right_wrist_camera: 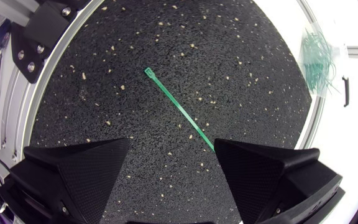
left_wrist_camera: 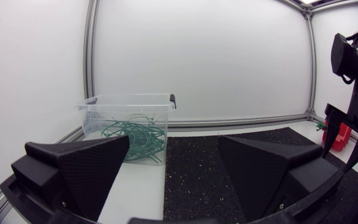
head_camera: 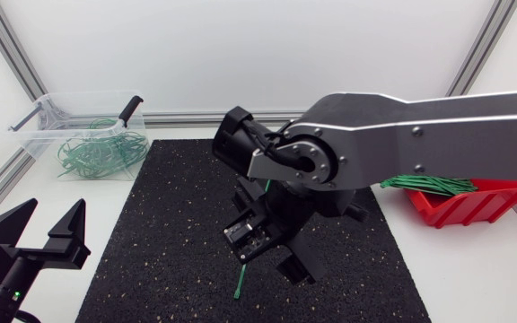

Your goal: Take a green cable tie from the red box, thread the tail through the head to close it, then place it in the transparent bin on the left.

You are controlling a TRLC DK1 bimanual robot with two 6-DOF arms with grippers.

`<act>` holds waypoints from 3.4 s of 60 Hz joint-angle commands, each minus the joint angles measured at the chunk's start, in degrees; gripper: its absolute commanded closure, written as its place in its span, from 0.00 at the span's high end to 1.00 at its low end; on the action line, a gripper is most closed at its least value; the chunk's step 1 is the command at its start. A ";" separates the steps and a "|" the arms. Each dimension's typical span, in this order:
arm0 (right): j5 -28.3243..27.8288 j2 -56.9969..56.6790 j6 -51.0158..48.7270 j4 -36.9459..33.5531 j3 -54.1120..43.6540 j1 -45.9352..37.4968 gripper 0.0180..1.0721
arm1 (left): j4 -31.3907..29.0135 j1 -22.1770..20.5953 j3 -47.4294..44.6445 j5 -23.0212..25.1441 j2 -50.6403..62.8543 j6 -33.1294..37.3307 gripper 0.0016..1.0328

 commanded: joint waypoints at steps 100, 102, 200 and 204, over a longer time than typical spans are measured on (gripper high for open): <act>2.77 18.79 -17.40 -5.07 9.92 11.80 0.71 | -1.57 0.16 -2.15 0.33 -0.14 -1.07 0.96; 2.33 18.79 -17.40 -5.16 10.01 11.72 0.66 | -1.57 0.16 -2.15 0.33 -0.14 -1.07 0.96; 0.30 19.41 -17.32 0.21 5.53 9.78 0.16 | -1.57 -0.20 -2.15 0.33 0.12 -0.98 0.96; 0.39 18.97 -16.88 -0.23 6.23 9.52 0.16 | -1.57 -0.28 -2.15 0.33 0.12 -0.98 0.96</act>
